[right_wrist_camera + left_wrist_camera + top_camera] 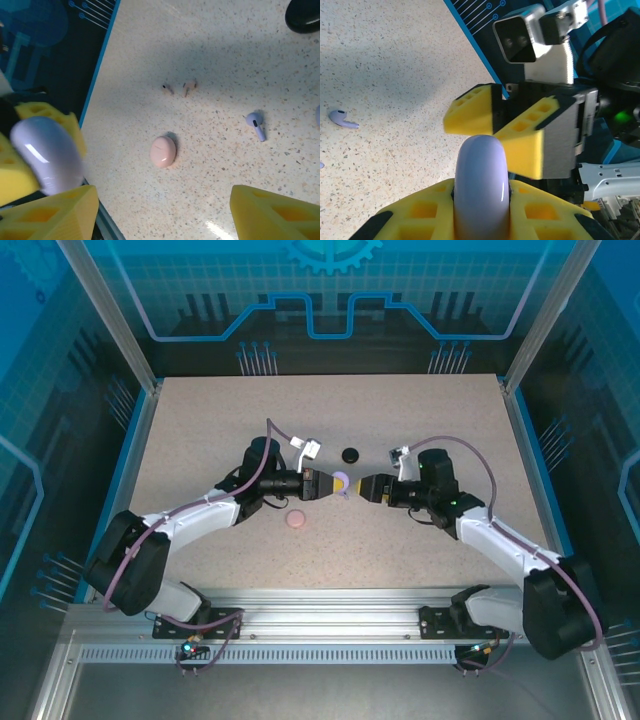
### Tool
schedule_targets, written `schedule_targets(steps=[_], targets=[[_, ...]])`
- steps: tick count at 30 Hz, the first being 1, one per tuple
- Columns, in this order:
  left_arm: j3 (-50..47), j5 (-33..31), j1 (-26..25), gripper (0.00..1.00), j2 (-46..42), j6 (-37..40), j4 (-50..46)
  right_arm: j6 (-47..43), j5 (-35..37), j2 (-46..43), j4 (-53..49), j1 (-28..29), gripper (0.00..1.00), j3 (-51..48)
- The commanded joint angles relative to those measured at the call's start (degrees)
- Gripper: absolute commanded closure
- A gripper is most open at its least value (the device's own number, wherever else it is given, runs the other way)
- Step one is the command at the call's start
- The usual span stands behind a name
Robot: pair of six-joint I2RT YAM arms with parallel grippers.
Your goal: Insert the wireless bluetooth earbuds into the charging case
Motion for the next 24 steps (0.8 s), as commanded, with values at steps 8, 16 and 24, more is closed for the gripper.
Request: schedule_targets(steps=[8,16,24], targets=[[1.55,-1.75,-0.03,1.00,-0.40,2.59,1.59,31.23,16.71,2.00,-12.59,5.38,0.05,10.55],[0.43,-7.94,-0.15,1.00,-1.71,4.46,2.98,47.77,22.93,8.37,-9.42,12.80,0.07,15.95],[-0.16,-10.47,-0.21,1.00,-1.94,5.36,4.42,51.55,25.26,13.22,-8.79,15.76,0.10,21.03]])
